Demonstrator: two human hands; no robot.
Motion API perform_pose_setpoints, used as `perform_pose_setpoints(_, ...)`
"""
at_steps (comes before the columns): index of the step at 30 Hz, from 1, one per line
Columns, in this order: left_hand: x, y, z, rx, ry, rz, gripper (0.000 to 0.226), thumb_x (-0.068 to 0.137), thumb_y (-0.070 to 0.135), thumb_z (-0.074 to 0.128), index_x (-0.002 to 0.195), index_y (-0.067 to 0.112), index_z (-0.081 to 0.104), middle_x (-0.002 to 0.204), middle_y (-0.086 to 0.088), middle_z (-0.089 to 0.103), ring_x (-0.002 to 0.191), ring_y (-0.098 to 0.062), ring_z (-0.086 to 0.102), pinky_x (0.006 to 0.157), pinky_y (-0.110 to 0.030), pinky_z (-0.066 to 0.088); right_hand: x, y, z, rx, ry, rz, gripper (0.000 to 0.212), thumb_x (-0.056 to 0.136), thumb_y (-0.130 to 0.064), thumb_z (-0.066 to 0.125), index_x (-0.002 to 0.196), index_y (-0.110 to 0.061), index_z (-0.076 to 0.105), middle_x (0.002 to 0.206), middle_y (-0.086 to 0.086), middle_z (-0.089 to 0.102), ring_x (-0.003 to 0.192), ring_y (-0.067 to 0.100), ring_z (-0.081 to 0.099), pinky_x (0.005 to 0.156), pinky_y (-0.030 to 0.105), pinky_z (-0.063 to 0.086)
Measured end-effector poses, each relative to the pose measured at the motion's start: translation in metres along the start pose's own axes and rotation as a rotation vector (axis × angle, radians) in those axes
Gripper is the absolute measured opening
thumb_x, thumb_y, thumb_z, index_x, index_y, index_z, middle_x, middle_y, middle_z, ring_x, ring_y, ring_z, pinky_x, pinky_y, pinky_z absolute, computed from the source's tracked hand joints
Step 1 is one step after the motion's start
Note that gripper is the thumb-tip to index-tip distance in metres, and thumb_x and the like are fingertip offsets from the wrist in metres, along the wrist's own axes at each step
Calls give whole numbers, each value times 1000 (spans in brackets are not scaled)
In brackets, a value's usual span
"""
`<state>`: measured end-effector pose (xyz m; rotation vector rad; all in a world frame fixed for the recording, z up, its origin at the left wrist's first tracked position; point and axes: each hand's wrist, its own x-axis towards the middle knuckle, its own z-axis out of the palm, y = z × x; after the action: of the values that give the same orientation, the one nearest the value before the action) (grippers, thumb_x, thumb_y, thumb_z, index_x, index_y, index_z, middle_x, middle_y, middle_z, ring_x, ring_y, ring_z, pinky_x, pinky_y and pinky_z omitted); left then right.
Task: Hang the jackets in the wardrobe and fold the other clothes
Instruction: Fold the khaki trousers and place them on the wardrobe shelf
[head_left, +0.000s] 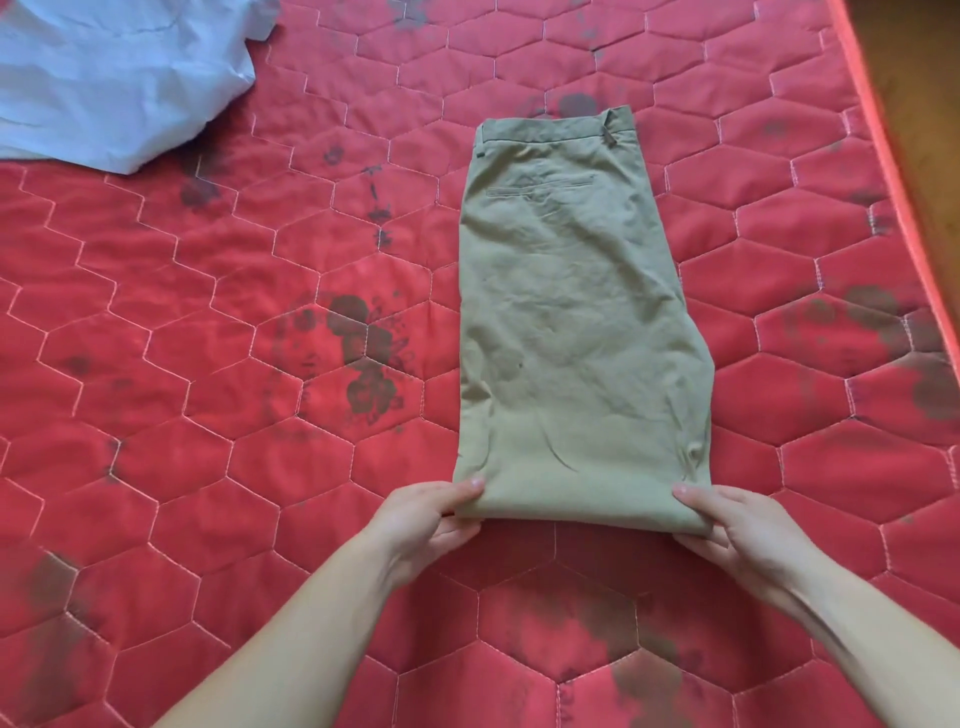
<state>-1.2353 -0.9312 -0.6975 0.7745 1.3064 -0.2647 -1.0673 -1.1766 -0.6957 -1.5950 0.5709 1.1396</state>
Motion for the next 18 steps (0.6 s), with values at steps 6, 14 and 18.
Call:
perform_pose_setpoints(6,2,-18,12,-56,151,56,18,80,1,76,81,6,59,81,-10,64,61,-12,60,48,-16,51,6,14,10,-81,175,-109,17,86,-1,67,76,-4,54,82,14,55,64,15,58,47,20,55)
perform_pose_setpoints(14,-20,-13,7,317,19,419,46,84,0,70,114,30,53,109,-7,62,71,-22,67,57,-30,55,-13,16,5,-430,143,-441,20,93,-1,54,85,-19,52,84,13,58,69,19,53,47,27,55)
perform_pose_setpoints(18,-24,-1,-8,445,-175,416,46,77,-3,70,113,24,63,113,-7,64,75,-24,71,69,-37,58,-17,14,-5,-391,37,-416,50,88,11,35,98,-23,70,100,-2,66,72,8,57,60,26,49)
